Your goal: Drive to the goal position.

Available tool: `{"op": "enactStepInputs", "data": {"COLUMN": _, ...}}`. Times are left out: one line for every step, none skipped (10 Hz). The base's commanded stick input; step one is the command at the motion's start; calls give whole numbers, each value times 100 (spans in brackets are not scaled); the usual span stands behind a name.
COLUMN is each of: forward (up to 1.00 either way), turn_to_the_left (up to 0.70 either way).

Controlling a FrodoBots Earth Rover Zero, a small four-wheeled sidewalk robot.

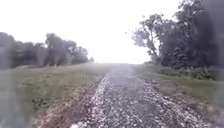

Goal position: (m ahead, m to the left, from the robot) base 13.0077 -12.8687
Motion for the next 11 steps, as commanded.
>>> {"op": "enactStepInputs", "data": {"forward": 70, "turn_to_the_left": 0}}
{"op": "enactStepInputs", "data": {"forward": 70, "turn_to_the_left": 0}}
{"op": "enactStepInputs", "data": {"forward": 70, "turn_to_the_left": 0}}
{"op": "enactStepInputs", "data": {"forward": 70, "turn_to_the_left": 0}}
{"op": "enactStepInputs", "data": {"forward": 70, "turn_to_the_left": 0}}
{"op": "enactStepInputs", "data": {"forward": 70, "turn_to_the_left": 0}}
{"op": "enactStepInputs", "data": {"forward": 70, "turn_to_the_left": 0}}
{"op": "enactStepInputs", "data": {"forward": 70, "turn_to_the_left": 0}}
{"op": "enactStepInputs", "data": {"forward": 70, "turn_to_the_left": 0}}
{"op": "enactStepInputs", "data": {"forward": 70, "turn_to_the_left": 0}}
{"op": "enactStepInputs", "data": {"forward": 70, "turn_to_the_left": 0}}
